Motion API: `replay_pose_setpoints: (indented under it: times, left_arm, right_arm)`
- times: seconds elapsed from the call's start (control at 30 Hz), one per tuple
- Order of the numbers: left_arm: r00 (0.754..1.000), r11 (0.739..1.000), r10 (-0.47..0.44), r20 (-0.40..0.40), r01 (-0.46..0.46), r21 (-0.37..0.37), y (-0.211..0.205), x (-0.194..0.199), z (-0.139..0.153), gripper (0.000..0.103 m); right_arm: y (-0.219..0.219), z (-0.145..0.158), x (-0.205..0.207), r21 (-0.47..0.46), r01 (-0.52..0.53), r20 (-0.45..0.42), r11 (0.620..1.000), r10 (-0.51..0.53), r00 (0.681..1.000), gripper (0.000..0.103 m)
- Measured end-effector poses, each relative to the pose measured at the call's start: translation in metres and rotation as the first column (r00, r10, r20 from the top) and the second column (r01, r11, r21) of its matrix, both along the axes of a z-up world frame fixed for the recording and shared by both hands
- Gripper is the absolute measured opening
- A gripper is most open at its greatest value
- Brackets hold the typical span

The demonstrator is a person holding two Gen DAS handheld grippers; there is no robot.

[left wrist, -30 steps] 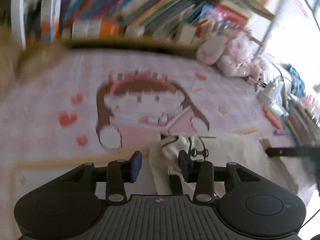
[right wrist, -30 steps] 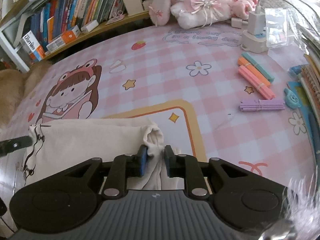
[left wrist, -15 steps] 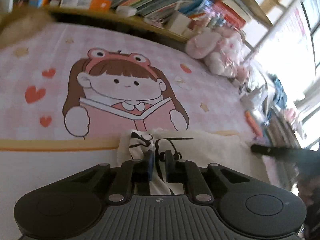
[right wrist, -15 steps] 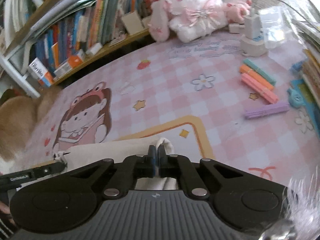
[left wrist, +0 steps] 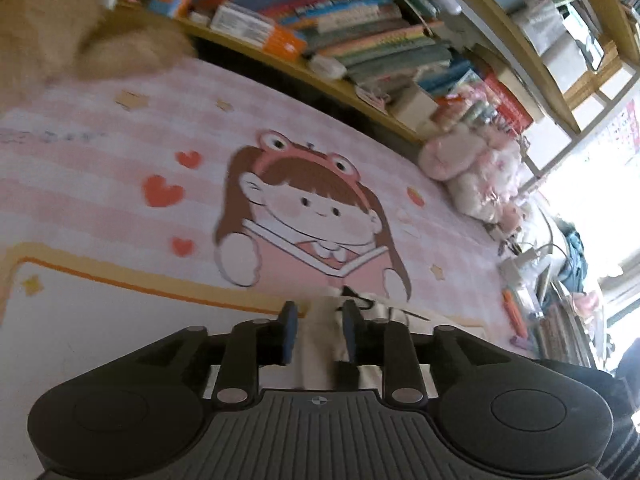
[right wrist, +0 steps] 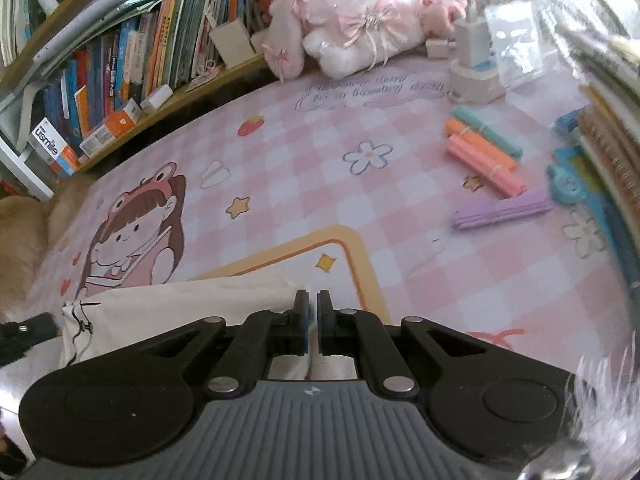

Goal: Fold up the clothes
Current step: 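Open both grippers over the folded white shirt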

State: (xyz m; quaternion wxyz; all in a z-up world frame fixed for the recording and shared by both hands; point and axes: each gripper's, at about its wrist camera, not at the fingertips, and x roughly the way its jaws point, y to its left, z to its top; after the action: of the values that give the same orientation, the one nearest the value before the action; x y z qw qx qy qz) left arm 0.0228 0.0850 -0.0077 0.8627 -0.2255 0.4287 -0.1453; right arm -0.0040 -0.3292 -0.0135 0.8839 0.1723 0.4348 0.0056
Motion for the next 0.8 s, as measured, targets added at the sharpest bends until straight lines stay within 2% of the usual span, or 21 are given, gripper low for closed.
replay_pose_setpoints:
  times: [0.1, 0.13, 0.17, 0.23, 0.27, 0.3, 0.47, 0.57, 0.8]
  left_arm:
    - [1.000, 1.000, 0.004, -0.006, -0.004, 0.015, 0.005, -0.010, 0.001, 0.041]
    - [1.000, 1.000, 0.005, -0.008, -0.004, 0.022, 0.005, -0.014, 0.001, 0.050]
    - [1.000, 1.000, 0.004, -0.007, -0.004, 0.028, 0.004, -0.018, 0.002, 0.054]
    - [1.000, 1.000, 0.001, -0.007, -0.001, 0.027, 0.000, -0.023, 0.002, 0.057]
    - [1.000, 1.000, -0.002, -0.009, 0.002, 0.027, -0.002, -0.025, 0.002, 0.061]
    - [1.000, 1.000, -0.005, -0.009, 0.005, 0.029, -0.005, -0.027, 0.002, 0.063]
    - [0.999, 0.998, -0.043, -0.012, 0.043, 0.054, -0.019, -0.032, 0.000, 0.068]
    - [0.998, 0.997, -0.054, -0.029, 0.055, 0.045, -0.024, -0.035, -0.006, 0.068]
    - [0.997, 0.998, -0.049, -0.067, 0.051, 0.023, -0.030, -0.039, -0.017, 0.068]
  right_arm:
    - [-0.006, 0.006, -0.007, 0.011, 0.007, 0.003, 1.000, -0.007, 1.000, 0.005]
    - [-0.009, 0.008, -0.009, 0.022, 0.011, 0.004, 1.000, -0.011, 1.000, 0.005]
    - [-0.010, 0.010, -0.011, 0.033, 0.013, 0.005, 0.999, -0.013, 1.000, 0.007]
    - [-0.013, 0.013, -0.015, 0.051, 0.016, 0.002, 0.999, -0.016, 1.000, 0.012]
    - [-0.014, 0.015, -0.017, 0.055, 0.018, 0.001, 0.998, -0.018, 1.000, 0.019]
    - [-0.014, 0.016, -0.018, 0.058, 0.018, 0.000, 0.998, -0.018, 1.000, 0.029]
    - [-0.010, 0.020, -0.023, 0.076, -0.016, -0.023, 0.997, 0.018, 1.000, 0.047]
    - [-0.007, 0.017, -0.026, 0.090, -0.036, -0.048, 0.995, 0.040, 0.998, 0.052]
    - [-0.007, 0.005, -0.036, 0.149, -0.041, -0.110, 0.988, 0.057, 0.992, 0.053]
